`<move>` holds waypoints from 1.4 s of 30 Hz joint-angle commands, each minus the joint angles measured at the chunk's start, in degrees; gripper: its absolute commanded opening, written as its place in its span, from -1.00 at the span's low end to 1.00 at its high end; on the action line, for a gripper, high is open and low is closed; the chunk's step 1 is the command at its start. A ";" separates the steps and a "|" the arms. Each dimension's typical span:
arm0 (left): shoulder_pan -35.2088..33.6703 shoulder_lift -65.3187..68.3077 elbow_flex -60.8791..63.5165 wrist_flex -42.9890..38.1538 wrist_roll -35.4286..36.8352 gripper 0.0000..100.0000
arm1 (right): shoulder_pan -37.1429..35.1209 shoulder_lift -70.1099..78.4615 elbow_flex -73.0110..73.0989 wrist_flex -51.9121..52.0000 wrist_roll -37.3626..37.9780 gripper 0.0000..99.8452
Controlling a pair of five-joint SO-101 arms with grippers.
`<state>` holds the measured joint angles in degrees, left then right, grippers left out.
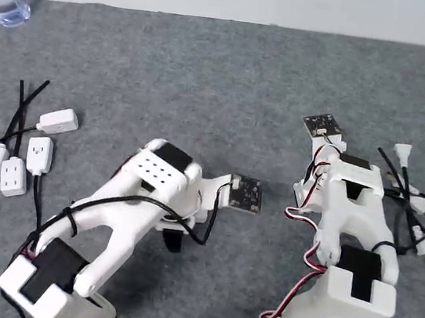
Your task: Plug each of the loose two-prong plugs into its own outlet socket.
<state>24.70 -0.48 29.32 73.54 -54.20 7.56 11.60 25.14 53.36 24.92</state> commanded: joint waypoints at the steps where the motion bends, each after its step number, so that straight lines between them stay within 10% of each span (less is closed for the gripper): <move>1: 0.62 -2.02 1.01 -7.30 4.22 -0.42 | -0.84 -2.07 -0.09 -0.92 -0.18 -0.42; 42: -5.19 -1.76 10.15 -21.45 -5.54 -0.42 | -0.84 -2.07 -0.09 -0.92 -0.18 -0.42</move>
<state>19.52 -1.63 39.87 53.23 -59.21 7.56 11.60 25.14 53.36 24.92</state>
